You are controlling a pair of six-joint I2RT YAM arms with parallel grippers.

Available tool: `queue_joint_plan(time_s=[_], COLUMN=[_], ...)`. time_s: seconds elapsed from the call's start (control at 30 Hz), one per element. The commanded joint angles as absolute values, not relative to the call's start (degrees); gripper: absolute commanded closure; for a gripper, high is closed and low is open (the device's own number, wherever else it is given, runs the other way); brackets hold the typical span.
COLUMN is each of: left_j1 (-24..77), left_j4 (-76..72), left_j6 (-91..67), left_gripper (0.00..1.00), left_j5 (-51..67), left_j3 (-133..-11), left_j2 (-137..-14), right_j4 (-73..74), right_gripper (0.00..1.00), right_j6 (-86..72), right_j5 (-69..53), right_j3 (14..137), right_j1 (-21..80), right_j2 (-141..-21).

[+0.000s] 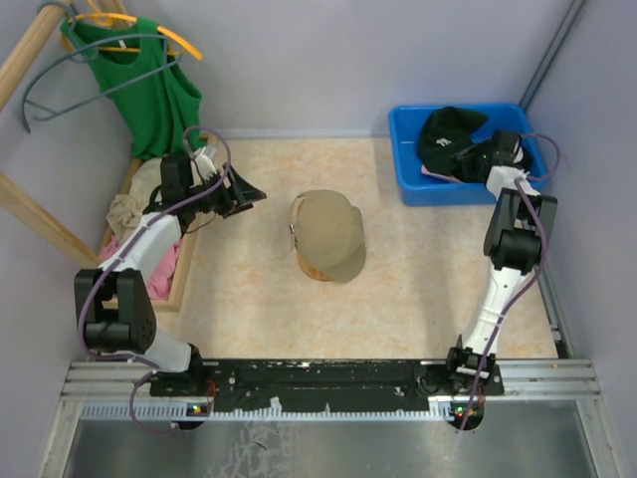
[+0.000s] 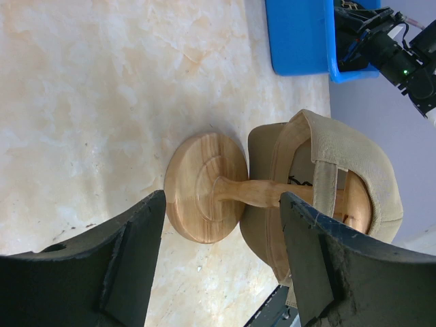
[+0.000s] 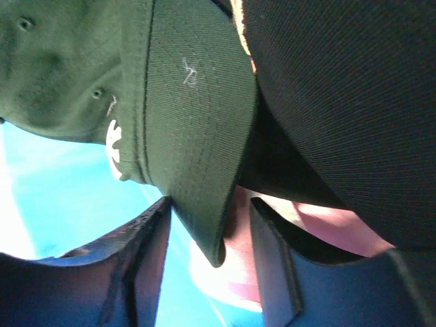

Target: Stack the hats

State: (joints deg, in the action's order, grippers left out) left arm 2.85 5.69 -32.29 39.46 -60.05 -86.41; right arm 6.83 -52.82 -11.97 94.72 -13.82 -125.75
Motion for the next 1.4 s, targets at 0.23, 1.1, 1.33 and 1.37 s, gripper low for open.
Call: queue_joint_plan(time_s=[0.23, 1.1, 1.33, 1.37], left_j1=[2.58, 2.57, 2.59, 2.57], left_j4=[6.61, 1.87, 0.62, 1.37], left_j6=[-30.73, -31.50, -28.09, -27.29], left_gripper=[0.26, 0.26, 0.25, 0.25], left_j5=[38.61, 46.32, 51.52, 51.68], left_j3=[-62.66, -62.00, -59.68, -59.75], left_j2=[-87.91, -88.33, -87.21, -87.40], right_j4=[-1.16, -3.72, -16.61, -18.37], right_gripper=[0.89, 1.00, 1.00, 1.00], right_j6=[-56.25, -63.45, -76.96, -79.26], right_j5=[-11.64, -32.15, -41.30, -42.18], right_j3=[92.80, 97.42, 91.60, 89.94], right_j1=[-12.91, -20.47, -21.53, -21.49], right_j2=[-122.02, -107.28, -100.52, -99.09])
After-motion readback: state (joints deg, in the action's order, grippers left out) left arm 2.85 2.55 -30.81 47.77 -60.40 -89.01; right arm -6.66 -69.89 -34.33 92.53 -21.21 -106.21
